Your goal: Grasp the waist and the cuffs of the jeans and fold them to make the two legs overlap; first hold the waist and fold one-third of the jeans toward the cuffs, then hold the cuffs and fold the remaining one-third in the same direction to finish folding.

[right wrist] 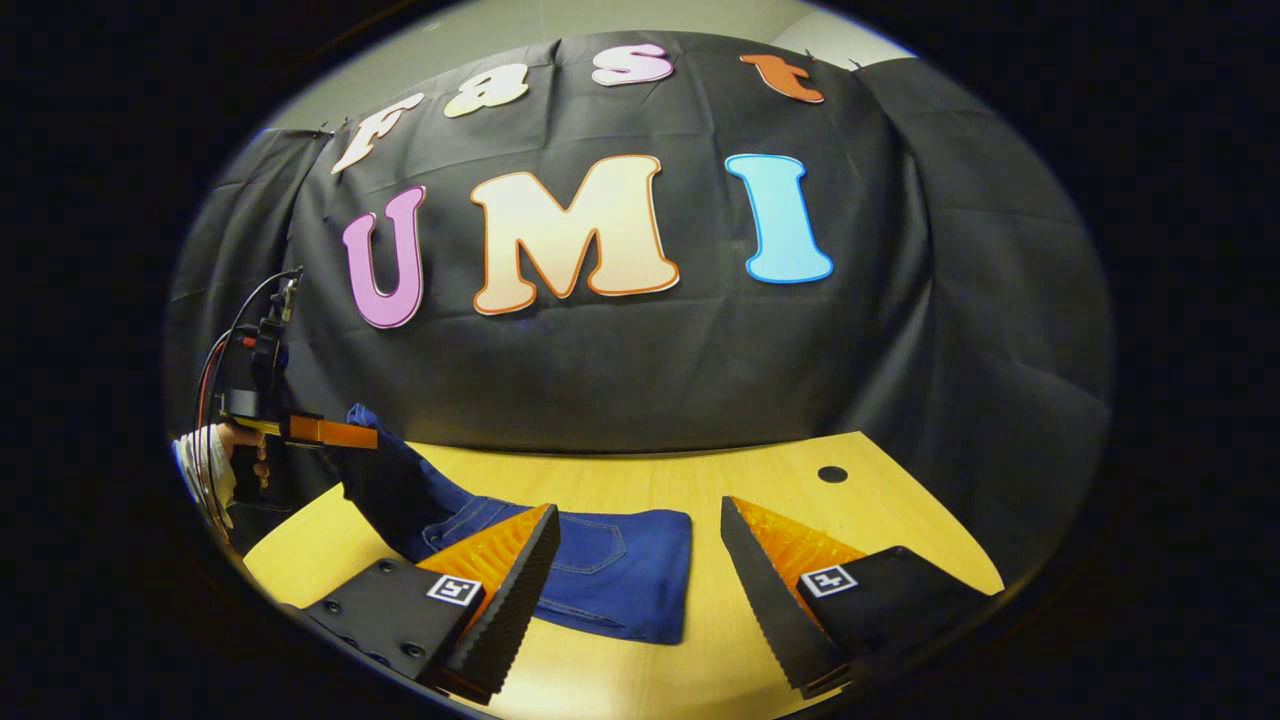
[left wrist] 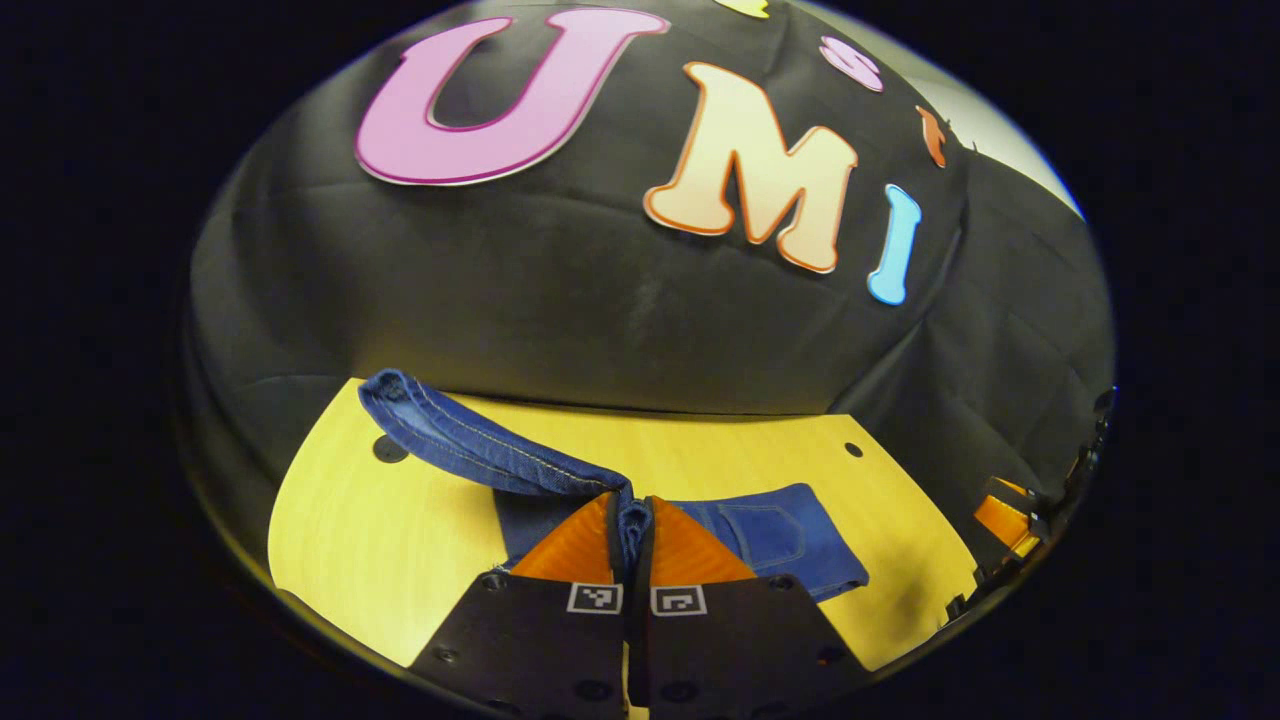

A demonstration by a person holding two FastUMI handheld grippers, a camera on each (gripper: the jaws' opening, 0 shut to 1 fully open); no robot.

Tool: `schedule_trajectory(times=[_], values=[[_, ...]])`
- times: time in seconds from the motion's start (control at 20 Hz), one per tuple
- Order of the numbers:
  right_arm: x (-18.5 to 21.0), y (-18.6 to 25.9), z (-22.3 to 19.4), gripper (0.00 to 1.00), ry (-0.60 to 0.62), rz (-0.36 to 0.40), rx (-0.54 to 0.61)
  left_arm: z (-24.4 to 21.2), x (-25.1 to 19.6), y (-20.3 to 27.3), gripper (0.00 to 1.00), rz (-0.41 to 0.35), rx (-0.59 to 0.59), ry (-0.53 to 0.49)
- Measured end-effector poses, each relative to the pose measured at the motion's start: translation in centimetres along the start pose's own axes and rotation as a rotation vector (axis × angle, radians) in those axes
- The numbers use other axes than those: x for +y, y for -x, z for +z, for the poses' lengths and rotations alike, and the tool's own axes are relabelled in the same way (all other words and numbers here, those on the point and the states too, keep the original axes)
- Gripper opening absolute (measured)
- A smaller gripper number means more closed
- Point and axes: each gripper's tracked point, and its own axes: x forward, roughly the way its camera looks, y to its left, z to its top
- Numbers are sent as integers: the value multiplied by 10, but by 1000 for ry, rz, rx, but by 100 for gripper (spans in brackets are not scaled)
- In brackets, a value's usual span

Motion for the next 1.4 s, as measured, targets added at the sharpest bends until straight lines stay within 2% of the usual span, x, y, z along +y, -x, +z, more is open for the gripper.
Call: schedule_trajectory(times=[0.35, 0.55, 0.75, 1.0, 1.1, 1.15, 1.2, 1.25, 1.3, 1.4], values=[[-59, 19, 5, 100, -3, -36, -10, 4, -83, -36, 0, -80, -6, -49], [-85, 27, 1, 99, 0, -56, 0, -14, -126, -68, 0, -124, 14, -51], [-99, 33, -5, 99, 13, -50, 16, -48, -151, -101, 0, -107, 49, -37], [-95, 32, -9, 99, 32, -3, 23, -104, -159, -119, 0, -16, 115, -70], [-86, 31, -7, 99, 23, 29, 13, -107, -178, -111, 4, -42, 93, -84], [-81, 29, -5, 100, 17, 43, 3, -105, -190, -106, 35, -59, 57, -90], [-74, 28, -1, 100, 12, 57, -9, -103, -194, -104, 67, -56, 10, -109], [-67, 29, 2, 100, 6, 67, -22, -91, -195, -82, 99, -38, -44, -130], [-59, 32, 8, 100, 0, 74, -39, -77, -199, -60, 94, -24, -103, -156], [-41, 44, 29, 100, -7, 81, -104, -49, -200, -13, 95, 14, -220, -221]])
